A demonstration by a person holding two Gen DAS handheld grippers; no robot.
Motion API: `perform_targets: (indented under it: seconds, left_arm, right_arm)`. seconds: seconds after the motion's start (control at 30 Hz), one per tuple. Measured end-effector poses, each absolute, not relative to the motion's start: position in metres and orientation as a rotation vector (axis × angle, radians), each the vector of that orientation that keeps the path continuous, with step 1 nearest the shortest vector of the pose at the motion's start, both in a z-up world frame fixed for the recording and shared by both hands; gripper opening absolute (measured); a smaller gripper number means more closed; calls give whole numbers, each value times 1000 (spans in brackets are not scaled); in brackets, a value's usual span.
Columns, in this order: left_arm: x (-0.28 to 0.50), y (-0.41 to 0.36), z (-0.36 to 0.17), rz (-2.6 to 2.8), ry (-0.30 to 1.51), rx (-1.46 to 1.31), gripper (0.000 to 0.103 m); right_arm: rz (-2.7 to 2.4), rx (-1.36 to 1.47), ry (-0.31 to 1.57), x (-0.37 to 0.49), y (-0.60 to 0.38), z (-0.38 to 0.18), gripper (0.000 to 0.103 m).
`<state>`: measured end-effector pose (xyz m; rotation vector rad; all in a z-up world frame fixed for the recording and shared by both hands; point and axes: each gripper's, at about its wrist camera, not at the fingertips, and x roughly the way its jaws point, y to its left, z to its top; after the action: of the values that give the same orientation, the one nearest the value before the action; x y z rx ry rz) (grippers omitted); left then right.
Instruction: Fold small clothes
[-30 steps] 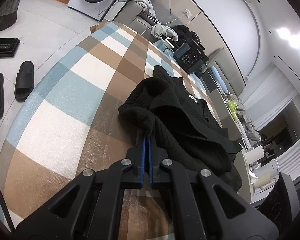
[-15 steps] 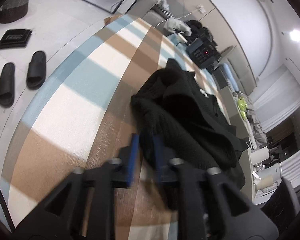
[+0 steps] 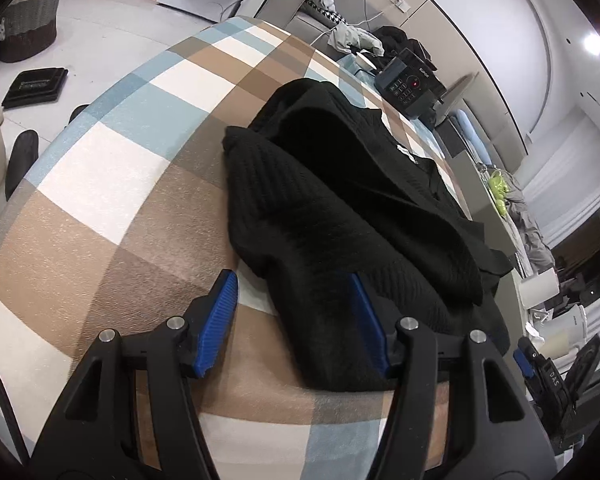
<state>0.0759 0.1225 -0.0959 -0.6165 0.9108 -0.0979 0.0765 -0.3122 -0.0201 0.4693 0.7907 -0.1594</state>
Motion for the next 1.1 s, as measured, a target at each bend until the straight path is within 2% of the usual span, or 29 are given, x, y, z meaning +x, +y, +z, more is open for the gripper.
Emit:
perform_targets:
  seconds: [0.03,0.17,0.3,0.4,0.47,0.5,0.53,0.6,0.67,0.73,0.8,0.87,0.93,0.97,1.0,1.07,1.1]
  left_arm:
    - [76,121,-95,-87,904,-618,52]
    - [78,115,-93,-58,875,-597,16]
    - [75,118,-92,-23,863,-609,6]
    - [73,123,-93,-17,865,-619,6]
    - [70,125,-94,-15,866,-627,6]
    - [69,125,-94,-20,878,-637,7]
    - [69,125,-94,-27,892,-643,7]
    - [70,123,-94,-42,923,-626,18]
    - [71,118,-92,-29,933,-580,44]
    - [69,116,-89,-19,921,-561,48]
    - [70,113,-88,-29,924,-555,49]
    - [73,111,-89,-35,916,-553,49]
    - [75,110,-91,-26,889,-561,46]
    - [77,109,-91,-30,879,-565,37]
    - [79,107,-93,-40,870,-561,32]
    - [84,104,-96,-31,871,-546,15]
    - [85,104,-97,-19,872,-531,11]
  right_arm:
    - [-175,513,801,77,-325,-25,59]
    - [-179,633,822,79,-355,-45,59]
    - [-138,704,813,88,-370,-56,59]
    - [-136,718,808,105,-373,-62,58]
    - [-138,699,789,115,-375,-64,39]
    - [-139,679,781,119,-375,-64,37]
    - [-129,660,761,122,-373,-62,28]
    - [-133,625,759,127,-371,-60,24]
    - [-165,609,782,131,-372,-63,24]
    - [-159,626,819,132,-374,-67,25]
    - [-139,656,821,128,-378,-68,30]
    - [-101,698,803,123,-382,-67,43]
    - [-103,678,801,125,-380,-66,43]
    - [-104,659,800,126,-378,-65,43]
    - [-105,642,800,127,-375,-65,42]
    - [-134,568,795,129,-366,-63,30]
    - [-136,549,802,131,-363,-64,27]
